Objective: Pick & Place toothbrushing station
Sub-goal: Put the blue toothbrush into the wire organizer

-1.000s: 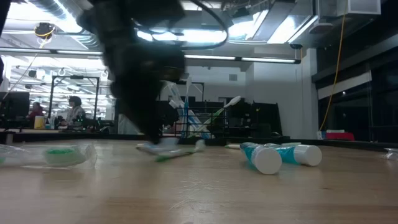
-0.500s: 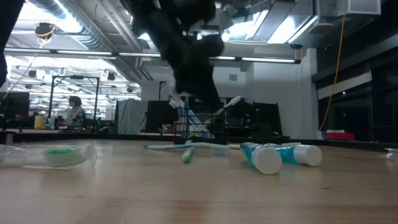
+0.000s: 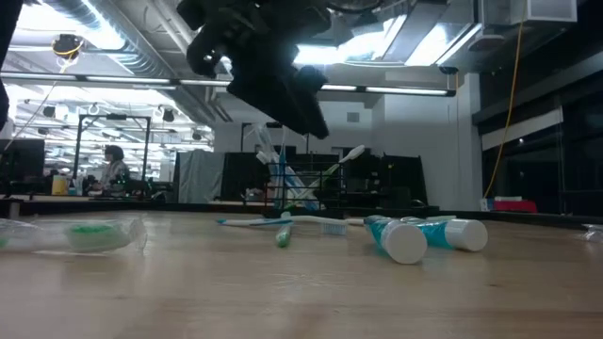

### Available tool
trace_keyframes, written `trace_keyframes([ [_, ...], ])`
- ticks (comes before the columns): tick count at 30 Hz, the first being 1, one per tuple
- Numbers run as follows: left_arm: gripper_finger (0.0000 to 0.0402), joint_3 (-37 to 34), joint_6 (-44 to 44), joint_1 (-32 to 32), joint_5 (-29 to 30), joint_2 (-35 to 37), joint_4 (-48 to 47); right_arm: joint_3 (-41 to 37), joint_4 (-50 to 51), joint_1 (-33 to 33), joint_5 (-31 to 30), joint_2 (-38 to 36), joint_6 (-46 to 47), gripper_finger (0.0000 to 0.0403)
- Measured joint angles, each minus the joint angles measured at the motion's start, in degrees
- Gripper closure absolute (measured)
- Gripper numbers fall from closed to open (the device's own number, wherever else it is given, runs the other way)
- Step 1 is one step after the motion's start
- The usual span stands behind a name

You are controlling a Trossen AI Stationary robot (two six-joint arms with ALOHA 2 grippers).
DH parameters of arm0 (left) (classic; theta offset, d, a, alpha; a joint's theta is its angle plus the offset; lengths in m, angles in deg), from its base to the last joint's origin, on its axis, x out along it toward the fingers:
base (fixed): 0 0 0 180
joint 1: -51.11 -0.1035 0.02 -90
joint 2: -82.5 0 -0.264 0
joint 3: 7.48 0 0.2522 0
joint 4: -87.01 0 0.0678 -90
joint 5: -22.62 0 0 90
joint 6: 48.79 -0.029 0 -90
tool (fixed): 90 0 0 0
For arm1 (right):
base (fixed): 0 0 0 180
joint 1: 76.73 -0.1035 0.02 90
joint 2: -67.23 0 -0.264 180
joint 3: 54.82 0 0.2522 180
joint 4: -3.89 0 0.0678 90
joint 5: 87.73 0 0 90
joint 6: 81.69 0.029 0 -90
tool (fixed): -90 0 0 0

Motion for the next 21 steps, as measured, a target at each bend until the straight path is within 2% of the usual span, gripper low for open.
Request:
trace_keyframes([
  [5,0.0211,-0.04,2.85,-1.05,-0.43,-3.19,0.15,0.0,-0.02,-0.86,-2.14,0.0,0.72,0.0298],
  [21,0.0224,6.2,-1.04,-3.53,-1.76,-12.8,-0.83,0.0,-0.72,-1.29,-4.15,0.02,2.42,0.0298],
])
